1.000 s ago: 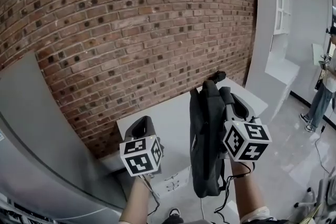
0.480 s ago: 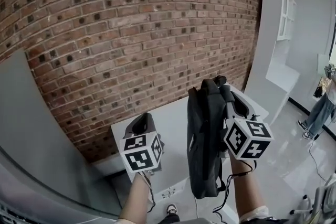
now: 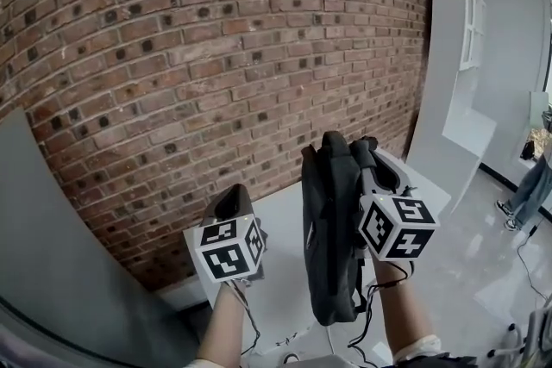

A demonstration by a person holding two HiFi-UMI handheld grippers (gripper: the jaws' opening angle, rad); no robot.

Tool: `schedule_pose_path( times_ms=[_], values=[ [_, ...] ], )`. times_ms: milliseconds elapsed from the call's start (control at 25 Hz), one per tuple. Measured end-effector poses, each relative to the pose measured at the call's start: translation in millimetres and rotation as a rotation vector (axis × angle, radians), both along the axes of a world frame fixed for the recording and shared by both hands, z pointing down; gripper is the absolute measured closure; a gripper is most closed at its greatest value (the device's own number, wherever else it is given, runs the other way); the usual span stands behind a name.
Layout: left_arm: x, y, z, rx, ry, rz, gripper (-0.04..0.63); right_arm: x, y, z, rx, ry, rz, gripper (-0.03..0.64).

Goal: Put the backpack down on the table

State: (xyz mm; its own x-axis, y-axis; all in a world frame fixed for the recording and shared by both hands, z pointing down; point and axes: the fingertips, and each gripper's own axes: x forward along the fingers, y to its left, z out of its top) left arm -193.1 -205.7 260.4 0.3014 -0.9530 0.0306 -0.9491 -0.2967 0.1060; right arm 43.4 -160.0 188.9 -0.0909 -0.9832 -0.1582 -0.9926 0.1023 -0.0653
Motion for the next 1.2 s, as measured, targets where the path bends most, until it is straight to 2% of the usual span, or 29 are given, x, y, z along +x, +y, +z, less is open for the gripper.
schedule_pose_path(
  times_ms=[480,800,1200],
  values=[
    [-14,-72,-4,0.01,-0.006,0.011,0.583,-22,-71,-5,0.01,0.007,-0.006,0.575],
    [-19,-98,18,-0.052,-0.012,0.027,0.583,-33,-97,9,-0.024,0.006,-0.005,0.575],
    [-20,-114,40,-0.077,-0.006,-0.032,0.583,-35,-130,32,-0.058,-0.011,-0.064,0.575]
  ],
)
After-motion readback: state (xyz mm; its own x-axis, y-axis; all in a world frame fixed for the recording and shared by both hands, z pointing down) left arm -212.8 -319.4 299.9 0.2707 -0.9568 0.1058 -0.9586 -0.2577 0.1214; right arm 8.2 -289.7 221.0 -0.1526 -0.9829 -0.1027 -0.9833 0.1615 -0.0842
